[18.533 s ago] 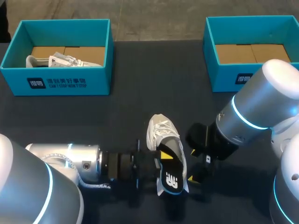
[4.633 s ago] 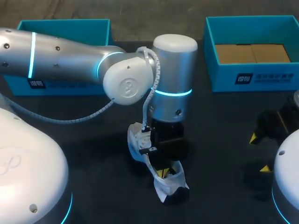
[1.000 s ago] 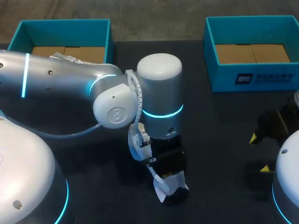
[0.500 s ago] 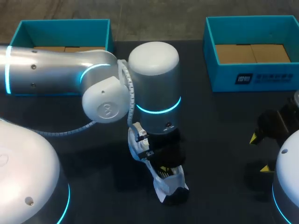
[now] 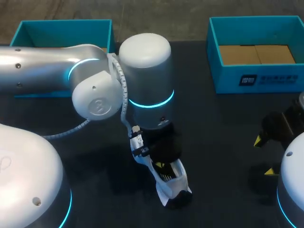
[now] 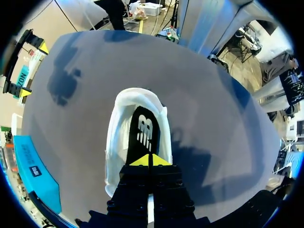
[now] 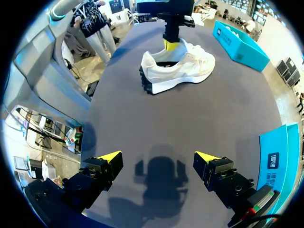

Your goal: Take the shoe out of the shoebox, open the shoe tongue, remove and reinsert the insole, then place the shoe into the shoebox

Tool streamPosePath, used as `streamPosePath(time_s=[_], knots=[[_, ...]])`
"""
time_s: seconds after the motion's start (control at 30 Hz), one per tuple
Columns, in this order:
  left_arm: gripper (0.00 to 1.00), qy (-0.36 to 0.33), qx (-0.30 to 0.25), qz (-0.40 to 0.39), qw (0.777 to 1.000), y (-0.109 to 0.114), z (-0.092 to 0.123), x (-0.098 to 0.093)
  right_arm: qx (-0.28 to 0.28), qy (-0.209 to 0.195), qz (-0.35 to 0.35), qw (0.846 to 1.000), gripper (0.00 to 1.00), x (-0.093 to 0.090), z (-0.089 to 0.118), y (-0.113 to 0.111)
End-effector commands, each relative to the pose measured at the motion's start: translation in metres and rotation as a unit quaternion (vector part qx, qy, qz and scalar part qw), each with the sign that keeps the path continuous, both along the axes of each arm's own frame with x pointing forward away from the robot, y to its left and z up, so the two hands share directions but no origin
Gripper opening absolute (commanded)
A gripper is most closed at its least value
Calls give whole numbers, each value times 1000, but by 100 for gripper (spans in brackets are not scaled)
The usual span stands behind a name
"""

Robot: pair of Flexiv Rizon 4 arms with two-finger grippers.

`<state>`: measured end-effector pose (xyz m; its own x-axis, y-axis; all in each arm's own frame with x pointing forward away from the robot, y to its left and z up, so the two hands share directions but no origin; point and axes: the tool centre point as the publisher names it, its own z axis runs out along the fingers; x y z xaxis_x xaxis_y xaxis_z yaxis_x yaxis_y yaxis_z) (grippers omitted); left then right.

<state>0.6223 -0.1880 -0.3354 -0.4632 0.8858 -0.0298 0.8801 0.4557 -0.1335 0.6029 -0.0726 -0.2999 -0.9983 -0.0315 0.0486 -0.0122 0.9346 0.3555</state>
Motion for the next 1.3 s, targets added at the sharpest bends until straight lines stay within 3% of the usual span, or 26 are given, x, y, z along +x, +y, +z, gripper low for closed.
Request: streamPosePath(time_s=[0.03,0.27,0.37,0.47,0.57,1.3], knots=[[0,2,7,-8,1000,-9,-1,-6,-1,-1,0,1000,100,-1,0,0],[4,-3,30,-8,1000,-14,-14,-8,-1,-1,0,1000,100,-1,0,0],[30,-8,43,-3,999,-15,-19,-7,-1,-1,0,1000,100,-1,0,0],[46,-22,57,7,998,-15,-21,-6,-1,-1,0,1000,100,-1,0,0],[100,-20,63,14,998,-15,-21,-7,-1,-1,0,1000,100,-1,0,0],[100,-15,50,54,997,-1,-22,2,-1,-1,0,1000,100,-1,0,0]])
